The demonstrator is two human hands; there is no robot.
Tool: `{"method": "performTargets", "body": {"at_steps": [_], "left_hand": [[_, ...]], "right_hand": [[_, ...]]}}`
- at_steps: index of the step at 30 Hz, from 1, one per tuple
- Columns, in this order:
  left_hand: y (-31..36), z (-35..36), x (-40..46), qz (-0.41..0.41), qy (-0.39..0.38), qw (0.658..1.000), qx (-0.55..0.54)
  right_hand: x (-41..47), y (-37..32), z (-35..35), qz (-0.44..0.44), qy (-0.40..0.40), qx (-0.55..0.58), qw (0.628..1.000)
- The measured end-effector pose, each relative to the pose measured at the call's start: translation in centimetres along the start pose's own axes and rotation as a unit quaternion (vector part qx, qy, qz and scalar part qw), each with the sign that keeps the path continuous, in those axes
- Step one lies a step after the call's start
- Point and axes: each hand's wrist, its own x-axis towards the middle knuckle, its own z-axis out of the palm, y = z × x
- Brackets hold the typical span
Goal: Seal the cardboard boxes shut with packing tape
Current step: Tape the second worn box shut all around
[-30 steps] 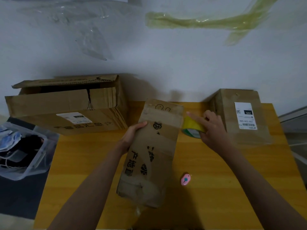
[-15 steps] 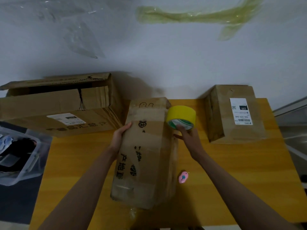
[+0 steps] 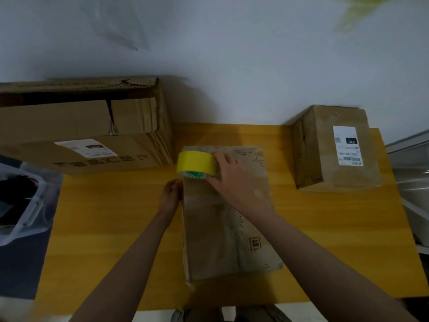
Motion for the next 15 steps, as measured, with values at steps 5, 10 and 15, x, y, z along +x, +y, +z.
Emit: {"method": "performTargets", "body": {"at_steps": [5,10,15], "left_hand": [[1.3,-3.0,-2.1,0.314,0.014,0.932,0.181],[5.4,-2.4,-0.7,0.343,-0.118,0.91,0.201],[6.2,-2.3,1.4,0.338,-0.185,0.909,0.157]], "right_hand": [[1.0,-0.6,1.1,-0.02,-0.015,-0.014,1.0],[1.5,-0.2,0.8,-0.046,-0.03,-0.062,0.997],[1.9,0.1,0.3,-0.054,-0.038,-0.075,0.995]]}}
